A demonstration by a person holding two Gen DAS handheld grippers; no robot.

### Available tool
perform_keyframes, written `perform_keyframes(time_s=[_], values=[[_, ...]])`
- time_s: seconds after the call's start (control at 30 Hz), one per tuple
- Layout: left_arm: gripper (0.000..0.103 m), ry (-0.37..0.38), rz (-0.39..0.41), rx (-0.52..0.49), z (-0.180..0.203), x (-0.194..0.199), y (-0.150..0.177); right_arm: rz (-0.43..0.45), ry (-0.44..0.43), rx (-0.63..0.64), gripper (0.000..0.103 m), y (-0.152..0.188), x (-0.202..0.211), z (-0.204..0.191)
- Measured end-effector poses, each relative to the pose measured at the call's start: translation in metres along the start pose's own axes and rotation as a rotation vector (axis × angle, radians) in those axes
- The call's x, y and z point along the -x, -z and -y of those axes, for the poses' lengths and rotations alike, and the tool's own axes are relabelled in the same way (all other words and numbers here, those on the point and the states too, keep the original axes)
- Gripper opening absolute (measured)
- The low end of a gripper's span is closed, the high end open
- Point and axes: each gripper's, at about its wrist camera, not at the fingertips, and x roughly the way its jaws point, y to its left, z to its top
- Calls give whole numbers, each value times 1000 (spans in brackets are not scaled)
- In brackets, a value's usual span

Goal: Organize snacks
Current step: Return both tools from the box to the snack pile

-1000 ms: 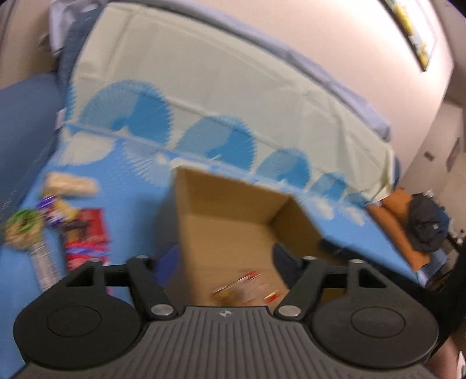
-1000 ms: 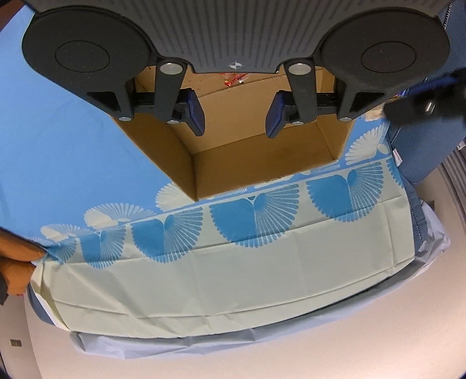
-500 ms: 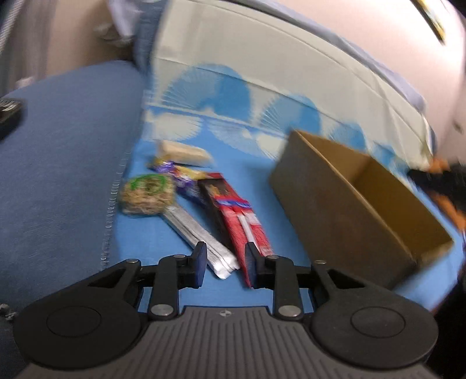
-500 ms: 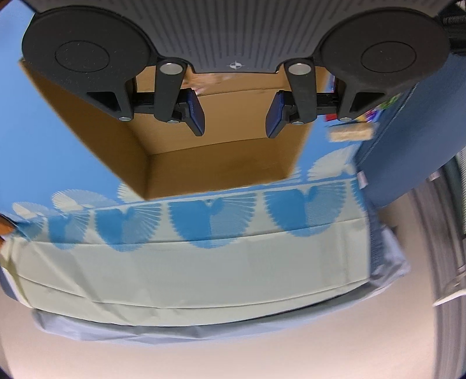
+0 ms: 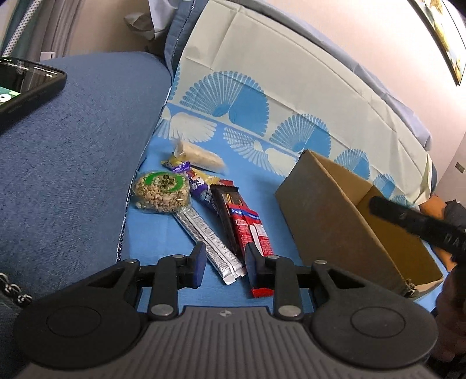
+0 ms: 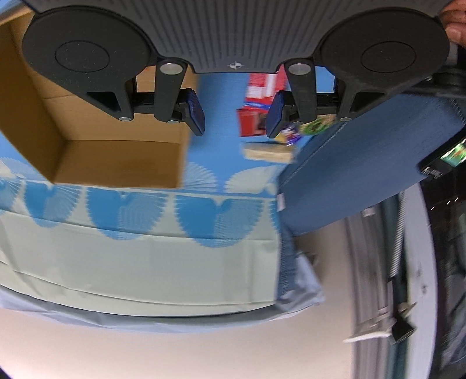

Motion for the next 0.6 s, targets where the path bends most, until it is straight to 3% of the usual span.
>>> perform_keyframes(time_s=[0.27, 0.6], values=[[32, 5, 37, -5, 0, 8, 2, -59, -55, 82, 48, 8, -20, -43], [33, 7, 43, -17, 0, 10, 3, -170, -2, 128, 52, 31, -53, -60]])
